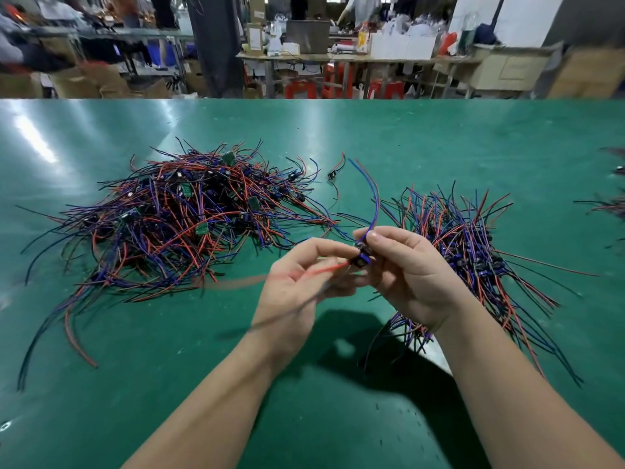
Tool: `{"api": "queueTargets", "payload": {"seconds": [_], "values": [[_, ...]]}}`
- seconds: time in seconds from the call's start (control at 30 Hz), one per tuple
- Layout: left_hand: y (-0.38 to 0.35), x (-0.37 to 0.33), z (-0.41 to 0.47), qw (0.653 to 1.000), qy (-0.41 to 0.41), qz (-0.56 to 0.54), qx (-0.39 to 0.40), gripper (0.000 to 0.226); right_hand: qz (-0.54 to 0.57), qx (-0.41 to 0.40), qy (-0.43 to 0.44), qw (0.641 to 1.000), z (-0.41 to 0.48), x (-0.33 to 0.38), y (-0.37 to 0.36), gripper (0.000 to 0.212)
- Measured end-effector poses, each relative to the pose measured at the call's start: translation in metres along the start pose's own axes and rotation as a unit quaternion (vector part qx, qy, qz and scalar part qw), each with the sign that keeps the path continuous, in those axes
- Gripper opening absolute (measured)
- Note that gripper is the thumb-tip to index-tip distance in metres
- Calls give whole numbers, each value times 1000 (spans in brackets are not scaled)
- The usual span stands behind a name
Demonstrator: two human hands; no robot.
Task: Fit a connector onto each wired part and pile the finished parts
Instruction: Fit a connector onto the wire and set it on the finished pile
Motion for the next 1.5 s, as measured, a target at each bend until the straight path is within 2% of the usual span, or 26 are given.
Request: {"api": "queueTargets", "payload": {"seconds": [0.03,0.07,0.13,0.17,0.33,0.4,0.47,0.53,0.63,0.77,0.83,0.9,0.97,1.07,1.13,1.2,1.27,1.33,1.4,1.43,1.5], "values": [[1,7,1,998,59,-33,-8,15,-7,3,-2,1000,-1,0,-1,14],[5,14,2,993,104,-46,-30,31,-13,6,-6,1000,-1,-1,-2,13],[13,24,4,985,150,-20,-76,56,-20,15,-12,1000,-3,-4,-5,12],[15,26,4,985,153,7,-81,59,-23,18,-12,999,-3,-6,-6,11],[11,37,-3,986,146,65,-52,45,-57,-2,1,998,0,-12,-4,3],[12,41,-3,983,161,75,-50,41,-85,-31,16,996,2,-8,3,4],[12,44,-4,981,166,97,-40,26,-72,-85,22,994,6,2,18,5],[7,49,-8,974,170,151,-11,15,-33,-164,18,986,9,15,44,7],[-4,59,-17,958,185,214,56,14,32,-266,-6,963,8,24,83,11],[-5,62,-25,924,181,309,134,13,203,-329,-2,922,6,28,113,14],[0,58,-20,936,175,289,95,15,227,-346,27,910,5,35,122,13],[8,51,-10,966,176,190,8,23,188,-348,51,917,4,40,122,11],[19,41,0,978,161,118,-66,32,102,-317,38,942,6,35,104,15],[36,32,9,978,123,96,-136,27,-77,-185,33,979,7,18,49,15],[40,29,9,977,91,121,-147,10,-193,-100,76,973,3,6,14,11],[37,27,10,975,49,175,-126,10,-285,-71,128,947,-1,1,-1,13],[30,24,10,964,1,253,-83,15,-319,-85,162,930,-2,6,0,13],[19,20,7,952,-31,303,-27,20,-310,-105,176,928,-3,15,8,15],[16,13,7,933,-77,352,-10,20,-276,-141,189,932,-3,29,21,18],[21,4,10,913,-115,391,-27,21,-255,-170,197,931,-4,38,31,19],[42,-22,17,842,-194,492,-108,29,-263,-238,222,908,-6,58,55,20]]}}
Point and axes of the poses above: each hand's wrist, its own z-axis towards the middle knuckle, its own y-axis out of the back of the hand, x = y × z, the point moved 10 cm from there along z, towards the middle knuckle, and after that the axes turned 12 degrees about -x, right-handed, at the moved point
